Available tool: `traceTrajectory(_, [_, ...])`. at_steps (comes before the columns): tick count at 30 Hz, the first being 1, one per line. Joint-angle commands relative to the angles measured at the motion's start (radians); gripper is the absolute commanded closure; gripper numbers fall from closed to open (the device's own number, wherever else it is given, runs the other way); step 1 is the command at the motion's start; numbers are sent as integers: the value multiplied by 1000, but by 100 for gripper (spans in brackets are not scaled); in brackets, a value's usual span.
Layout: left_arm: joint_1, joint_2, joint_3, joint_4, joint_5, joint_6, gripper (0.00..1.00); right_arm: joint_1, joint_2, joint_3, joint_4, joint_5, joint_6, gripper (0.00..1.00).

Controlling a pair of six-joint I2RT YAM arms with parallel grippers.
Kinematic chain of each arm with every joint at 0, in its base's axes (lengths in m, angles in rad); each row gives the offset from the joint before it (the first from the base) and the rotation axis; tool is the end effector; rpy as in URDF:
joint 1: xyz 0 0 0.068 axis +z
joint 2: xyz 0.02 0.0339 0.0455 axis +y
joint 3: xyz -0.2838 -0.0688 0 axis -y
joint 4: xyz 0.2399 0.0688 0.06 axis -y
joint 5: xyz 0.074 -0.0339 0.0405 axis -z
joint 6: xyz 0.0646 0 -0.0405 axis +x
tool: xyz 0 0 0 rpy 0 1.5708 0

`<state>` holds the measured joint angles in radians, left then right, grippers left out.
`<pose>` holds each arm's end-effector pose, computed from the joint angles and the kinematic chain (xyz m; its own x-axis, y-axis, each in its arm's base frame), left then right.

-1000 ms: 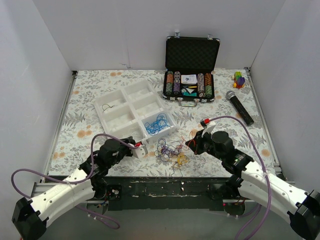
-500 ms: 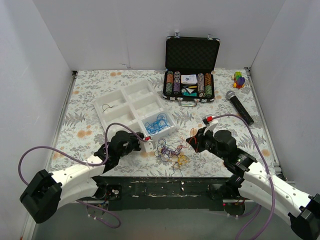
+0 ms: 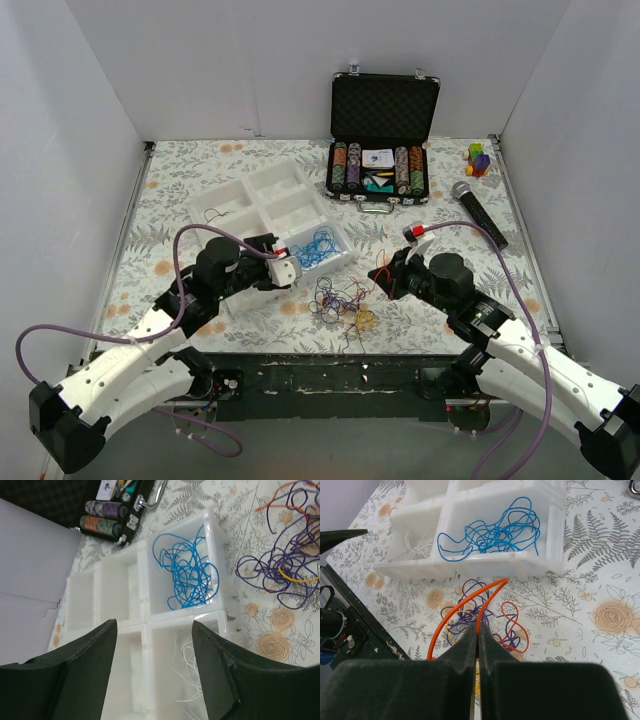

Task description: Untangle the cables

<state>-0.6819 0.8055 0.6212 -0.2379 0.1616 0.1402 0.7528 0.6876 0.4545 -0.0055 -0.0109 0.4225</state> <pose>0.1455 -0.1315 0.2767 -0.2122 0.3499 -0.9125 0.7732 0.6311 0.0622 0.1328 0.1254 0.2638 -0.4408 0.1489 -0.8852 -0.5599 0.7252 0.4008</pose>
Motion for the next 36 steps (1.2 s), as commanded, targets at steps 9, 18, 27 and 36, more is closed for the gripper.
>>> traceTrajectory(9, [5, 64, 209, -83, 522, -200, 30, 3, 52, 150, 120, -121, 1, 99])
traceTrajectory(18, [-71, 236, 209, 80, 747, -274, 29, 3, 95, 248, 174, -221, 27, 99])
traceTrajectory(27, [-145, 353, 229, 291, 719, -407, 31, 2, 107, 262, 213, -281, 44, 99])
traceTrajectory(36, [-183, 380, 192, 437, 647, -553, 49, 3, 99, 269, 252, -316, 65, 99])
